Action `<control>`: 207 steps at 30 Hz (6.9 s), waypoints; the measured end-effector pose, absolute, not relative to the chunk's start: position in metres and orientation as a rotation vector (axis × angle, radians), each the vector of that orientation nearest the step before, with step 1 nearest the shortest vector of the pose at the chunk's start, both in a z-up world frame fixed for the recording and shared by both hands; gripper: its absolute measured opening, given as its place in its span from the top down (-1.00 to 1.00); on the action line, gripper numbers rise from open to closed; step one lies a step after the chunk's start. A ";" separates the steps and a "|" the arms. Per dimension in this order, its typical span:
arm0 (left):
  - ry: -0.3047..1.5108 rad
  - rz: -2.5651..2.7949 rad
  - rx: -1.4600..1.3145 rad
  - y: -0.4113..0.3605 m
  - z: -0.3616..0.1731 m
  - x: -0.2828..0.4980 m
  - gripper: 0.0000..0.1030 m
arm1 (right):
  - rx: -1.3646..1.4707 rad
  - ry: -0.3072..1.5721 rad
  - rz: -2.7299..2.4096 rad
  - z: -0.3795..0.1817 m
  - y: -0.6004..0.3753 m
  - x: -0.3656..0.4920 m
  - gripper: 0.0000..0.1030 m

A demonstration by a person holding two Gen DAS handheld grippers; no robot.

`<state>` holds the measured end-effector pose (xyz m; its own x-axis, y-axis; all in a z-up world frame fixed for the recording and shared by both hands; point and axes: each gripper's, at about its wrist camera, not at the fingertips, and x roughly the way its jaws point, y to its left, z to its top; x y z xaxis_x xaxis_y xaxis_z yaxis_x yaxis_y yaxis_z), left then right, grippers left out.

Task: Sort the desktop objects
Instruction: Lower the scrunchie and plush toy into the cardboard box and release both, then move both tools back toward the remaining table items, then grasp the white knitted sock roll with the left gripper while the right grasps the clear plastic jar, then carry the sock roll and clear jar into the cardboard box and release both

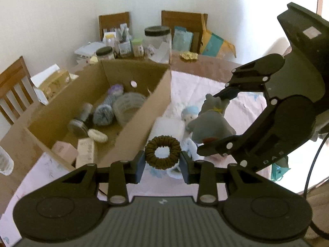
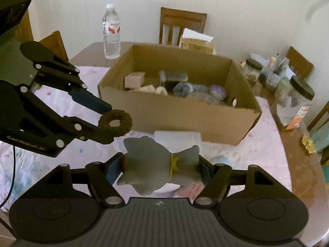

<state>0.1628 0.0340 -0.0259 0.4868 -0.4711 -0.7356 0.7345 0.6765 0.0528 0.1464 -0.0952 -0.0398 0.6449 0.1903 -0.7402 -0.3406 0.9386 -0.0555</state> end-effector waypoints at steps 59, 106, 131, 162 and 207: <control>0.822 -0.564 0.423 0.076 -0.024 0.200 -0.72 | -0.210 0.683 0.411 0.007 -0.069 0.263 -0.79; 0.880 -0.705 0.370 -0.007 -0.066 0.164 -0.74 | 0.041 0.795 -0.059 -0.057 -0.177 0.127 -0.99; 0.920 -0.678 0.324 -0.038 -0.110 0.185 -0.68 | 0.118 0.843 -0.128 -0.094 -0.220 0.138 -0.99; 0.969 -0.657 0.256 -0.043 -0.123 0.192 -0.19 | 0.137 0.886 -0.149 -0.124 -0.232 0.191 -1.00; 0.865 -0.663 0.287 -0.026 -0.028 0.183 0.20 | -0.004 0.755 0.032 -0.037 -0.212 0.178 -0.80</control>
